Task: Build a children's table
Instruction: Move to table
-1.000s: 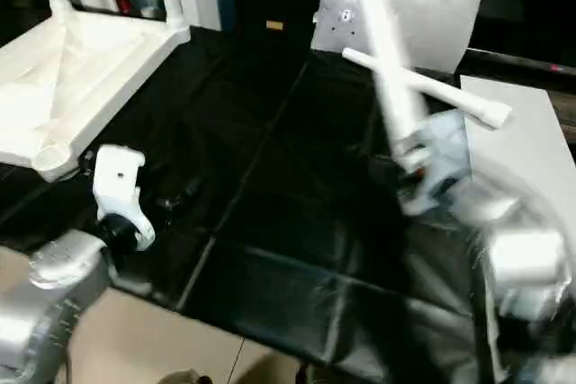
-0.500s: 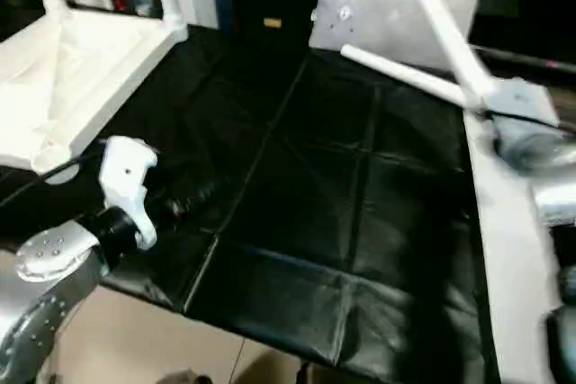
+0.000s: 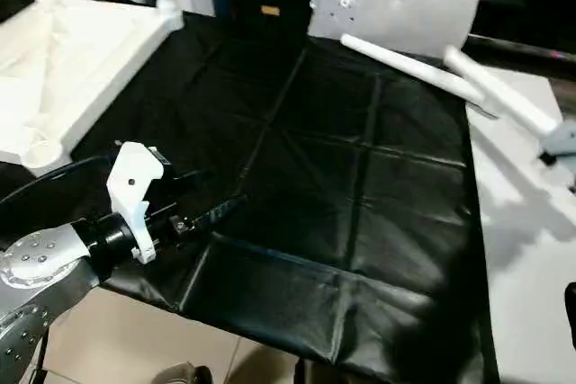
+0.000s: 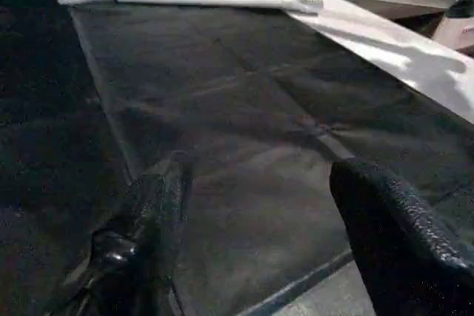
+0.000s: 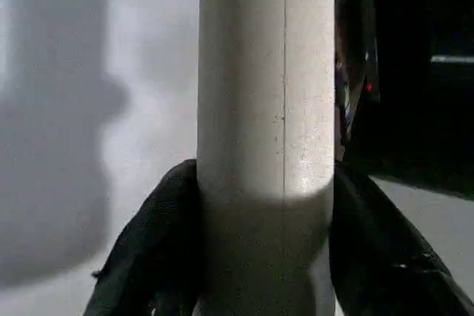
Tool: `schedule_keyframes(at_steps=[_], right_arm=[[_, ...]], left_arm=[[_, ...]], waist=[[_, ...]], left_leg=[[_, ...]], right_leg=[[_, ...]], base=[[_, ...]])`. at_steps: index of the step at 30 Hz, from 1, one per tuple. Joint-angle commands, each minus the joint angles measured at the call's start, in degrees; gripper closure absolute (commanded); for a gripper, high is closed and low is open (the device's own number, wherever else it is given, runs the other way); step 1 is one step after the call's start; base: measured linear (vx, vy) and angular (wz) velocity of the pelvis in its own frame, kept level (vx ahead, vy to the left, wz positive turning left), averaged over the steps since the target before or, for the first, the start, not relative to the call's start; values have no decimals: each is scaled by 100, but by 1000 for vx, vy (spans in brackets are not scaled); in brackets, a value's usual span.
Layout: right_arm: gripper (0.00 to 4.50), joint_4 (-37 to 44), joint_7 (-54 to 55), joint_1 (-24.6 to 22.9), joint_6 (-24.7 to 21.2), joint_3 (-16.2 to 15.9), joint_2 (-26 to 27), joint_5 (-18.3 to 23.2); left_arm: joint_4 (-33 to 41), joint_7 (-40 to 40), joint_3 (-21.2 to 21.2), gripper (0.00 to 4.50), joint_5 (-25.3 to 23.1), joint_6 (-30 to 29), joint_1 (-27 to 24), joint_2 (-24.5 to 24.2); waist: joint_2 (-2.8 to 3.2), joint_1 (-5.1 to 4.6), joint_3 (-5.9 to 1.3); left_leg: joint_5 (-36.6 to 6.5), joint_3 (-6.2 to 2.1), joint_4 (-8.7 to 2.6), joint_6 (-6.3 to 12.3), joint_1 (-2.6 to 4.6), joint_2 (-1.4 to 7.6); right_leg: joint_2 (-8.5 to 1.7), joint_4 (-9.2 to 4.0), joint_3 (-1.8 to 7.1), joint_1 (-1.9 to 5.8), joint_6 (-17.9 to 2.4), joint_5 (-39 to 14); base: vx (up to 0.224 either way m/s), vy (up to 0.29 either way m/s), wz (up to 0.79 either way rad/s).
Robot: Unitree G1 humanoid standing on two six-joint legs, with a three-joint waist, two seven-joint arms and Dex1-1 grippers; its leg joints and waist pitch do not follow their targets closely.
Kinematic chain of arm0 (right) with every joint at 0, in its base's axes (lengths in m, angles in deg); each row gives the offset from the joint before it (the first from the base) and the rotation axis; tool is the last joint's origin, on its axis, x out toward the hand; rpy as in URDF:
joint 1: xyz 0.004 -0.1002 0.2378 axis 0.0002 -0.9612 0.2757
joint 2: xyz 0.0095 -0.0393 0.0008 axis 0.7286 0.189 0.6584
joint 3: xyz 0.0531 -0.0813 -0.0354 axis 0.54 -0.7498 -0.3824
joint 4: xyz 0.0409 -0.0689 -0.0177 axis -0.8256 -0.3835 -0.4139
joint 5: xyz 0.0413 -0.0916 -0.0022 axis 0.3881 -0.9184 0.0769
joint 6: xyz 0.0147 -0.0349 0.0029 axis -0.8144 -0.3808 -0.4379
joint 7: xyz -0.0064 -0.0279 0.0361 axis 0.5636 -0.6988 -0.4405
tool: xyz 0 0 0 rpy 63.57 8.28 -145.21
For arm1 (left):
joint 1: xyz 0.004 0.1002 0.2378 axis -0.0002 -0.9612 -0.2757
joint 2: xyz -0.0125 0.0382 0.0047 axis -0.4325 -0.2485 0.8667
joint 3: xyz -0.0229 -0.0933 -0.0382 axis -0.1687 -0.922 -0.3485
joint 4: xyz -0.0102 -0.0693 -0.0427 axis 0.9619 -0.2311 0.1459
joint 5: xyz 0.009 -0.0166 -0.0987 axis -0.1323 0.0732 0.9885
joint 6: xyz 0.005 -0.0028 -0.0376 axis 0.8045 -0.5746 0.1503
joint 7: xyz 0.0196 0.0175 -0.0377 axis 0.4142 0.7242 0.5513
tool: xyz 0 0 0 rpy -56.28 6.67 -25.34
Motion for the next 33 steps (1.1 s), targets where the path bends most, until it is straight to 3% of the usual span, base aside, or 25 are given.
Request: schedule_keyframes(at_steps=[1,3,7,19,21,33], right_arm=[[261,-98,183,192,52,233,-122,36],[261,-142,236,221,60,304,-121,120],[261,-275,488,306,34,793,-122,543],[261,-404,567,-139,-292,1029,-364,505],[261,-413,588,-247,-315,1044,-405,507],[261,-417,178,-690,-319,907,-407,255]], left_arm=[[177,14,-51,89,102,-106,-26,-10],[186,27,-49,89,110,-118,-26,-14],[231,75,-73,89,168,-171,-33,-32],[378,61,-107,89,333,-339,-112,-113],[413,67,-101,89,360,-370,-117,-112],[453,37,-27,89,466,-481,-95,-119]], waist=[[-163,15,-309],[-176,14,-297],[-156,29,-282],[-180,76,-222],[-216,56,-208],[-186,34,-183]], left_leg=[[-1186,104,-359,456,15,48],[-1096,114,-356,525,14,47],[-1145,122,-357,561,43,58],[-1327,123,-386,454,43,56],[-1396,119,-390,426,29,49],[-1452,118,-402,455,38,66]], right_leg=[[-167,-442,66,337,-1215,-1702],[-157,-435,63,326,-1277,-1577],[-154,-429,62,308,-1307,-1569],[-156,-471,55,289,-1199,-1865],[-164,-481,55,291,-1129,-2027],[-164,-502,58,266,-1150,-2080]], base=[[0,0,0],[0,0,0],[0,0,0],[0,0,0],[0,0,0],[0,0,0]])
